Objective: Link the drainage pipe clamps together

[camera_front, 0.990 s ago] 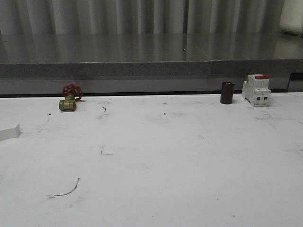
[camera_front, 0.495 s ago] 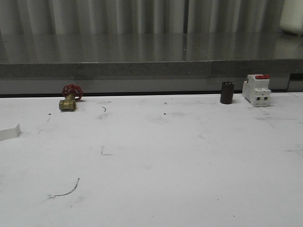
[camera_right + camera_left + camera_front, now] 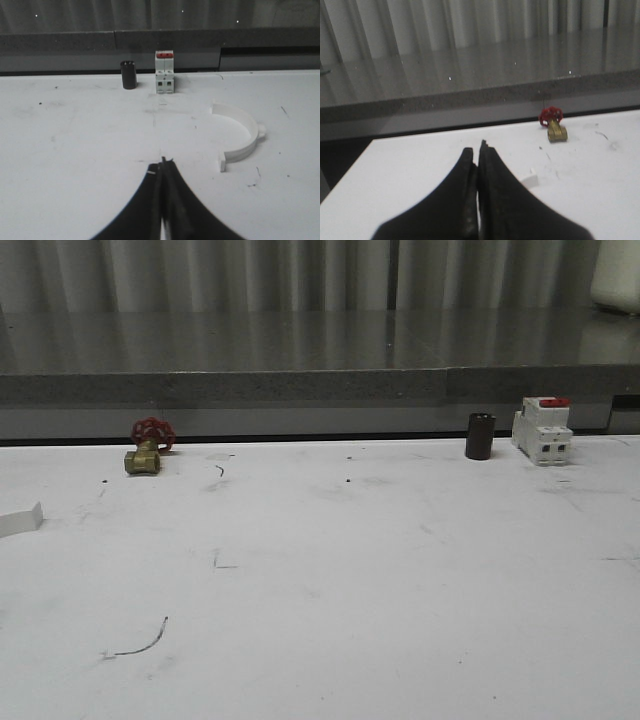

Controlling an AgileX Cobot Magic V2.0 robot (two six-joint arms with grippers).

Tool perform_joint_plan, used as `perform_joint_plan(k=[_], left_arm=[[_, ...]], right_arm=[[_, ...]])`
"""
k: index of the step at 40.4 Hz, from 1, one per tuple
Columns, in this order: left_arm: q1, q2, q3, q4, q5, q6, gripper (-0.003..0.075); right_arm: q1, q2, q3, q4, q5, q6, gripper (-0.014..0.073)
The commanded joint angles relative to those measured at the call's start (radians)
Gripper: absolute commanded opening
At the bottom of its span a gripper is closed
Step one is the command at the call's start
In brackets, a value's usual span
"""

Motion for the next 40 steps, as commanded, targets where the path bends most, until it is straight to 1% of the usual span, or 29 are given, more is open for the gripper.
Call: perform_joint_plan(k=[1, 3, 6, 11, 14, 18, 24, 30, 32, 34, 35, 37, 38, 40], left_arm=[[-0.002, -0.020, -0.008, -0.006, -0.217, -0.007, -0.0020], [-0.002, -0.020, -0.031, -0.028, -0.246, -0.007, -0.0020], [-0.002, -0.017, -0.096, -0.061, -0.208, -0.007, -0.0020], [-0.002, 0.025, -0.251, -0.058, -0.053, -0.007, -0.0020], [-0.002, 0.096, -0.343, -0.058, 0.065, -0.007, -0.0020], [-0.002, 0.212, -0.435, -0.058, 0.156, -0.007, -0.0020], [-0.002, 0.347, -0.496, -0.048, 0.177, -0.005, -0.0020], [-0.002, 0.362, -0.503, -0.048, 0.179, -0.005, -0.0020], [-0.002, 0.361, -0.503, -0.048, 0.184, -0.005, -0.0014], [-0.002, 0.361, -0.503, -0.048, 0.187, -0.005, 0.0015], [-0.002, 0.361, -0.503, -0.048, 0.189, -0.005, 0.0046], [-0.002, 0.361, -0.503, -0.048, 0.190, -0.005, 0.0142], [-0.002, 0.361, -0.503, -0.048, 0.191, -0.005, 0.0189], [-0.002, 0.361, -0.503, -0.048, 0.191, -0.005, 0.0323]], right_arm=[[-0.004, -0.017, -0.027, 0.004, -0.153, -0.009, -0.0061], [-0.004, -0.017, -0.053, 0.004, -0.168, -0.009, -0.0061], [-0.004, -0.017, -0.111, 0.004, -0.155, -0.009, -0.0061], [-0.004, -0.004, -0.260, 0.004, -0.053, -0.009, -0.0060], [-0.004, 0.039, -0.355, 0.004, 0.012, -0.009, -0.0060], [-0.004, 0.138, -0.459, 0.004, 0.074, -0.009, -0.0060], [-0.004, 0.283, -0.537, 0.004, 0.100, -0.009, -0.0060], [-0.004, 0.318, -0.541, 0.004, 0.109, -0.009, -0.0053], [-0.004, 0.318, -0.541, 0.004, 0.115, -0.009, -0.0026], [-0.004, 0.318, -0.541, 0.004, 0.120, -0.009, 0.0023], [-0.004, 0.318, -0.541, 0.004, 0.122, -0.009, 0.0064], [-0.004, 0.318, -0.541, 0.004, 0.128, -0.009, 0.0152], [-0.004, 0.318, -0.541, 0.004, 0.132, -0.009, 0.0210], [-0.004, 0.318, -0.541, 0.004, 0.144, -0.009, 0.0335]])
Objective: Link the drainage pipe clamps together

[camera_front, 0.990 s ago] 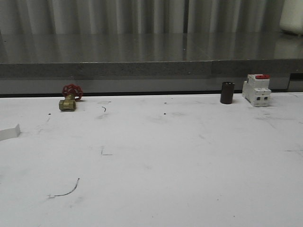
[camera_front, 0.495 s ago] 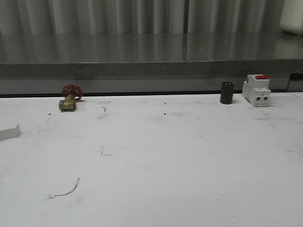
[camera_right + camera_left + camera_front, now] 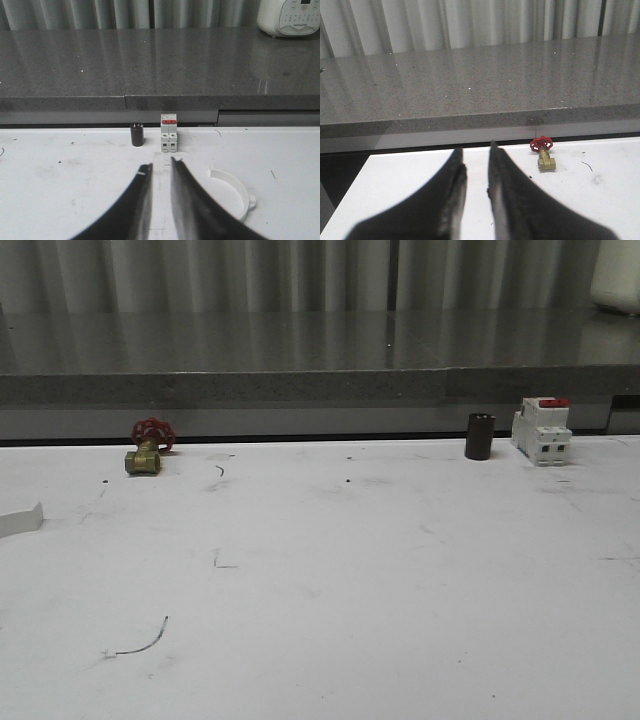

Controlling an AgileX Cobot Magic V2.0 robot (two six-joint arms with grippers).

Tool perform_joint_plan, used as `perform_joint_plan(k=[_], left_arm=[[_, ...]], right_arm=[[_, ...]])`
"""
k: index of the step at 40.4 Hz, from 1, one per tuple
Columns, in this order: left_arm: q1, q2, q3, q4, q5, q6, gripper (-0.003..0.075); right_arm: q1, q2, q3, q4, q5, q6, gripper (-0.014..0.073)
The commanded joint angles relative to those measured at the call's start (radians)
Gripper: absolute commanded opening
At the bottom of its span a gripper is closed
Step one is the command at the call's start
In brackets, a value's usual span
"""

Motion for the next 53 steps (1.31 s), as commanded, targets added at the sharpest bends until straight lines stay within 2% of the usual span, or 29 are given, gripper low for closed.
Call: perform_joint_plan(k=[1, 4, 5, 6, 8, 15, 25, 38, 42, 53], left_arm=[[-0.002, 0.012, -0.036, -0.002, -0.073, -0.004, 0.0410], [-0.002, 0.012, -0.036, -0.002, -0.073, -0.004, 0.0631], [-0.002, 0.012, -0.036, -0.004, -0.073, -0.004, 0.0691], [-0.002, 0.012, -0.036, -0.004, -0.073, -0.004, 0.0711], [-0.002, 0.012, -0.036, -0.007, -0.073, -0.004, 0.0672], [-0.002, 0.012, -0.036, -0.007, -0.079, -0.004, 0.0596], [-0.002, 0.067, -0.047, -0.012, -0.073, -0.004, 0.0564], [-0.002, 0.521, -0.230, -0.091, 0.185, -0.010, 0.0564], [0.003, 0.664, -0.287, -0.143, 0.218, -0.010, 0.0564], [0.003, 0.988, -0.451, -0.154, 0.288, 0.041, 0.0564]], right_arm=[[-0.004, 0.016, -0.036, 0.004, -0.052, -0.009, 0.0383], [-0.004, 0.016, -0.036, 0.003, -0.045, -0.009, 0.0546], [-0.004, 0.016, -0.036, 0.003, -0.045, -0.009, 0.0579], [-0.004, 0.016, -0.036, 0.003, -0.045, -0.009, 0.0617], [-0.004, 0.016, -0.036, 0.003, -0.046, -0.009, 0.0664], [-0.004, 0.016, -0.036, 0.003, -0.049, -0.009, 0.0653], [-0.004, 0.016, -0.036, 0.003, -0.048, -0.009, 0.0653], [-0.004, 0.016, -0.036, 0.003, -0.048, -0.009, 0.0653], [-0.004, 0.016, -0.036, 0.003, -0.048, -0.009, 0.0653], [-0.004, 0.016, -0.036, 0.003, -0.048, -0.009, 0.0653]])
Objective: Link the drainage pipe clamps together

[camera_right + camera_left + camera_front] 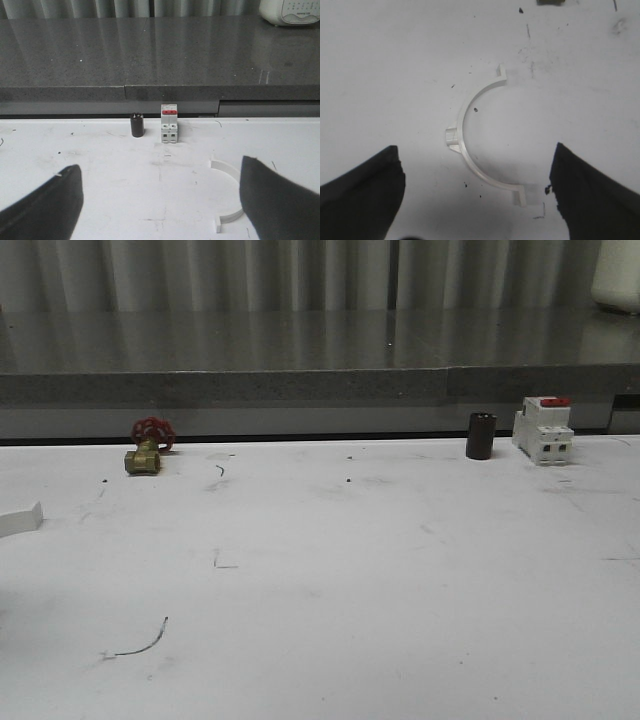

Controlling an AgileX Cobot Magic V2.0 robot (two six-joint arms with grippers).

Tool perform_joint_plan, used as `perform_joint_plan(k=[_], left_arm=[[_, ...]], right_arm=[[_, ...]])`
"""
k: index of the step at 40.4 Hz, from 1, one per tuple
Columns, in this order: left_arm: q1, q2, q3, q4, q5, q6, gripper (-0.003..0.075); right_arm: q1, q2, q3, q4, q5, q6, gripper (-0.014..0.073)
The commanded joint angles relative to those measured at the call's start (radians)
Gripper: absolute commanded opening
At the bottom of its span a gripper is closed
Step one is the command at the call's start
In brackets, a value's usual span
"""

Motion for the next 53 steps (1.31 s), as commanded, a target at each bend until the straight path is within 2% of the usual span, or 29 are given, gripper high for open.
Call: perform_joint_plan(k=[1, 8, 19, 29, 36, 46, 53], left_arm=[[0.001, 0.073, -0.078, -0.034, -0.029, 0.044, 0.0564], [0.002, 0.205, -0.144, -0.060, -0.015, 0.095, 0.0564], [0.087, 0.350, -0.192, -0.140, 0.021, 0.200, 0.0564], [0.057, 0.407, -0.192, -0.099, 0.026, 0.202, 0.0559], [0.046, 0.467, -0.192, -0.094, 0.036, 0.196, 0.0495], [0.046, 0.497, -0.192, -0.076, 0.034, 0.196, 0.0473], [0.046, 0.497, -0.196, -0.041, 0.010, 0.196, 0.0340]], right_arm=[[-0.004, 0.016, -0.036, 0.003, -0.075, -0.009, 0.0653], [-0.004, 0.016, -0.036, 0.003, -0.075, -0.009, 0.0653], [-0.004, 0.016, -0.036, 0.003, -0.075, -0.009, 0.0653], [-0.004, 0.016, -0.036, 0.003, -0.075, -0.009, 0.0653], [-0.004, 0.016, -0.036, 0.003, -0.075, -0.009, 0.0653], [-0.004, 0.016, -0.036, 0.003, -0.075, -0.009, 0.0653], [-0.004, 0.016, -0.036, 0.003, -0.075, -0.009, 0.0653]])
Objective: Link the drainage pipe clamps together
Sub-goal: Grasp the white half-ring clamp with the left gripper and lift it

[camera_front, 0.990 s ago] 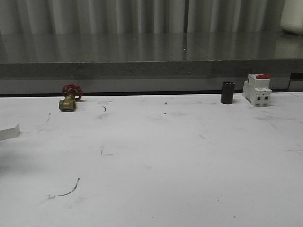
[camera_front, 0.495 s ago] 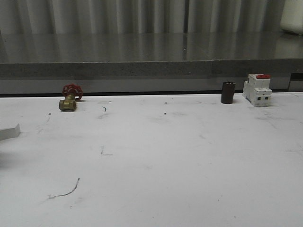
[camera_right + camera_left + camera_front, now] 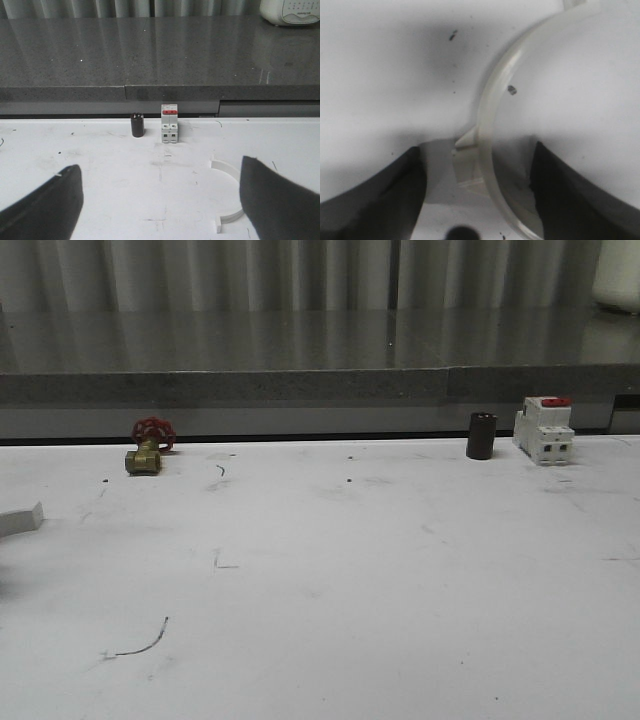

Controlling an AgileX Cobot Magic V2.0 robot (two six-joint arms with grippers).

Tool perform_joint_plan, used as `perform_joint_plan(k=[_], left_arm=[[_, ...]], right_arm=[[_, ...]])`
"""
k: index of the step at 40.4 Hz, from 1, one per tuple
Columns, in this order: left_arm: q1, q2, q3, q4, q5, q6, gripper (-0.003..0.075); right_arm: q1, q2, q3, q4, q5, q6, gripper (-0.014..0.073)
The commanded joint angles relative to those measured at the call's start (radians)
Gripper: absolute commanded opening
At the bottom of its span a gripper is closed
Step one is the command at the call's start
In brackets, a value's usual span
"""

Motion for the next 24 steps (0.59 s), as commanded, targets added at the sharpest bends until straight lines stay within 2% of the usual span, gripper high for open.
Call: perform_joint_plan(k=[1, 5, 12, 21, 24], left_arm=[[-0.005, -0.035, -0.024, 0.016, -0.037, -0.004, 0.0328], [-0.005, -0.035, -0.024, 0.040, -0.053, -0.004, 0.0294], [-0.005, -0.035, -0.024, 0.043, -0.074, -0.001, 0.0286], [-0.005, -0.035, -0.024, 0.044, -0.078, 0.002, 0.0134], [-0.005, -0.035, -0.024, 0.049, -0.078, 0.002, 0.0112]], right_arm=[[-0.004, 0.016, -0.036, 0.003, -0.077, -0.009, 0.0653], [-0.004, 0.016, -0.036, 0.003, -0.077, -0.009, 0.0653], [-0.004, 0.016, -0.036, 0.003, -0.077, -0.009, 0.0653], [-0.004, 0.016, -0.036, 0.003, -0.077, -0.009, 0.0653], [-0.004, 0.016, -0.036, 0.003, -0.077, -0.009, 0.0653]])
